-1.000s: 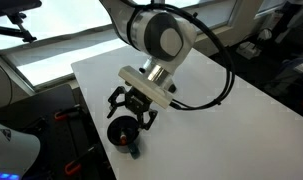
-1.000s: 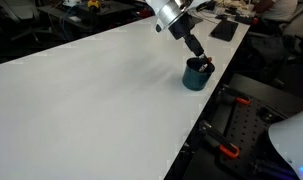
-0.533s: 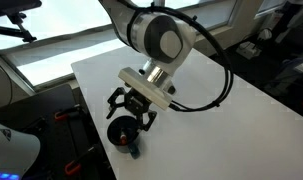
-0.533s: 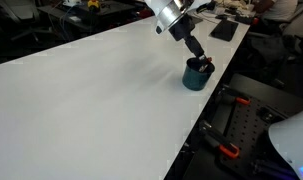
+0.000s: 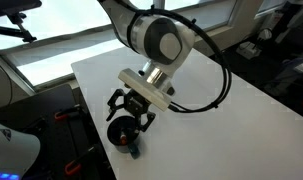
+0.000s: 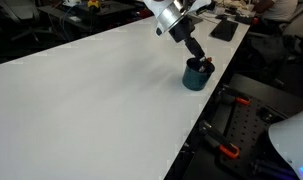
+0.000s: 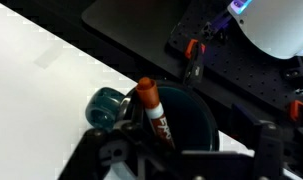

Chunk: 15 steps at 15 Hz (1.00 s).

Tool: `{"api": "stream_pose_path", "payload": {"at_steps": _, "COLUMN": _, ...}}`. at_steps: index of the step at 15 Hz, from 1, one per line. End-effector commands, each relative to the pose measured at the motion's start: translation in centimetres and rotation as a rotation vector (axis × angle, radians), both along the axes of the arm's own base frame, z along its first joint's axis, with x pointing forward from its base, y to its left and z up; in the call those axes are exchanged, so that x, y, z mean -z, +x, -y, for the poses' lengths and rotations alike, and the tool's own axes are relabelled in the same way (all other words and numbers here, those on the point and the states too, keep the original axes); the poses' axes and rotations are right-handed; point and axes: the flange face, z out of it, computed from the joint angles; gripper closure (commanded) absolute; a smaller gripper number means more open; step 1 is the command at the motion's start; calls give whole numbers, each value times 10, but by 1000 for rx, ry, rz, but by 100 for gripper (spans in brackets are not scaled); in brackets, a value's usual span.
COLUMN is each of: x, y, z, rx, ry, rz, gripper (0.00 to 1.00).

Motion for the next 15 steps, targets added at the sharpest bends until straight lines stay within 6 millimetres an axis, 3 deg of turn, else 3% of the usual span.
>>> {"api": "stream_pose_path", "payload": {"at_steps": 1, "x": -1, "y": 4, "z": -3, "rx": 2, "ry": 25, "rz": 6, "gripper": 14}}
{"api": "stream_pose_path", "payload": {"at_steps": 6, "x": 0, "y": 5, "z": -7, "rx": 4, "ry": 41, "rz": 0, "gripper": 21}}
{"api": "stream_pose_path", "payload": {"at_steps": 8, "x": 2, "y": 6, "z": -9, "rx": 4, "ry": 50, "rz": 0, "gripper": 34}}
{"api": "stream_pose_path", "payload": {"at_steps": 11, "x": 3, "y": 6, "z": -9, "rx": 13, "ry": 65, "rz": 0, "gripper": 19}}
{"api": "stream_pose_path", "payload": {"at_steps": 14, "x": 7, "y": 6, "z": -8, "rx": 4, "ry": 118, "rz": -6, "gripper": 24}}
{"api": "stream_pose_path", "payload": {"at_steps": 15, "x": 9, "y": 7, "z": -6, "rx": 2, "ry": 132, "rz": -8, "gripper": 8}}
